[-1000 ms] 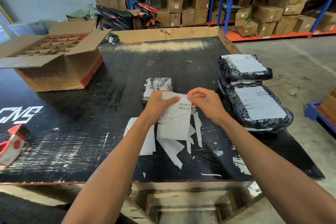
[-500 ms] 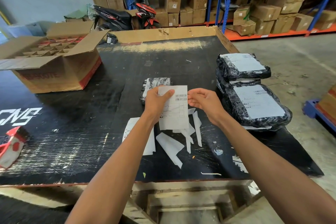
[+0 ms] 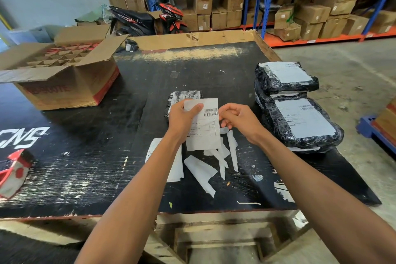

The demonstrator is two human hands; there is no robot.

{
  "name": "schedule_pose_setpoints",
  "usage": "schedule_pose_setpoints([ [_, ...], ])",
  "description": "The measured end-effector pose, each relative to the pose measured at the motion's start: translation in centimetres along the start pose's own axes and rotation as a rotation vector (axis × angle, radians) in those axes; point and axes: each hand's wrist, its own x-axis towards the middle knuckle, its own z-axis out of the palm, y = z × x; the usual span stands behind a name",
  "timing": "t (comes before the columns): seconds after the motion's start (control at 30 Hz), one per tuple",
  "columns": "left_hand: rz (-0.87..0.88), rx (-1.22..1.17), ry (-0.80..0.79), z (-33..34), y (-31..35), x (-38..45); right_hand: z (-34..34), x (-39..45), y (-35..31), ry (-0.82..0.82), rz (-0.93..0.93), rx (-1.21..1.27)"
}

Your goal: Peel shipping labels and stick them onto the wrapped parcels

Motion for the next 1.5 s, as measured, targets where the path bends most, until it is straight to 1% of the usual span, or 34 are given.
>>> schedule_pose_setpoints([
  [0.23,-0.012,-0.012,-0.018,-0.1,0.2,0.0,-0.1,0.2,-0.2,-0.014,-0.027,-0.010],
  [0.43,-0.012,-0.065,-0.082,0.1,0.7,-0.4,0.0,0.1,-0.4,-0.049,-0.033,0.010],
  [0.57,-0.017,-0.052,-0.034,0.1,0.5,-0.2,0.0,0.0,-0.6,0.000,-0.037,0.045],
  [0.77,-0.011,0.009,0.000,-0.1,0.3,0.2,0.0,-0.1,-0.7,0.026,-0.055,-0.062],
  [1.0,-0.005,-0.009,-0.010,0.0,0.6,-0.2,0.0,0.0,-0.6,-0.002,-0.060,-0.059],
  [1.07,-0.009,-0.028,-0.028,0.0,0.7,-0.3,-0.1,0.0,-0.5,-0.022,-0.063,-0.039],
  [1.17,-0.029,-0.099,-0.087,-0.1,0.8,-0.4,0.0,0.1,-0.5,-0.049,-0.042,0.066],
  [1.23,-0.050,-0.132,-0.136,-0.1,0.9,-0.5,0.0,0.2,-0.5,-0.076,-0.026,0.119],
  [1.33,-0.072,-0.172,-0.222,0.2,1.0,-0.8,0.2,0.1,-0.5,-0.128,-0.016,0.134],
  [1.4,-0.057,-0.188,-0.193,0.6,1.1,-0.9,0.4,0.1,-0.5,-0.088,-0.026,0.162],
  [1.5,-0.028,-0.169,0.015,0.8,1.1,-0.5,0.5,-0.2,-1.0,0.006,-0.020,0.195],
])
